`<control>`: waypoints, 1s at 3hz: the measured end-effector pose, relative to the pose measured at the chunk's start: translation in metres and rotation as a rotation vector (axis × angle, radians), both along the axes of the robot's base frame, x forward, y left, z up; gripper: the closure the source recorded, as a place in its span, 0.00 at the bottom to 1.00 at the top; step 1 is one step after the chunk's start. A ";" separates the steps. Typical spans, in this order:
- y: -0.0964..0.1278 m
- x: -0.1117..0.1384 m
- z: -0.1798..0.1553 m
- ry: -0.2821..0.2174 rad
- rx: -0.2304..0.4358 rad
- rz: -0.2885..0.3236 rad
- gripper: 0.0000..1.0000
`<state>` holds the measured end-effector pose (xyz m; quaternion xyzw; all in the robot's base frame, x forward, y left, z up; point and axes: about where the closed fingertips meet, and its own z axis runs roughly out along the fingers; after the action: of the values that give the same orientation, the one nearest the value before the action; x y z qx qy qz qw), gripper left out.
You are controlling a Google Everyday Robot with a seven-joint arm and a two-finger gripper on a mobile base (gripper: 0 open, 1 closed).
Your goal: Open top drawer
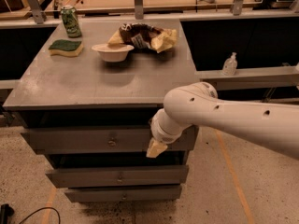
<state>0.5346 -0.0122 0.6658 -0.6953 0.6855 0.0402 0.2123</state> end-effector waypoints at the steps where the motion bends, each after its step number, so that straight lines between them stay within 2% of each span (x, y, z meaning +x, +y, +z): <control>1: 0.002 0.001 -0.002 0.008 -0.002 0.009 0.63; 2: 0.002 0.001 0.000 0.008 -0.002 0.009 0.87; 3: 0.002 0.000 0.002 0.008 -0.002 0.009 1.00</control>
Offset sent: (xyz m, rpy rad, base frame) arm -0.0149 -0.0056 0.0145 0.0048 0.0676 0.0434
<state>0.5351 -0.0099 0.6678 -0.6984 0.6833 0.0430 0.2086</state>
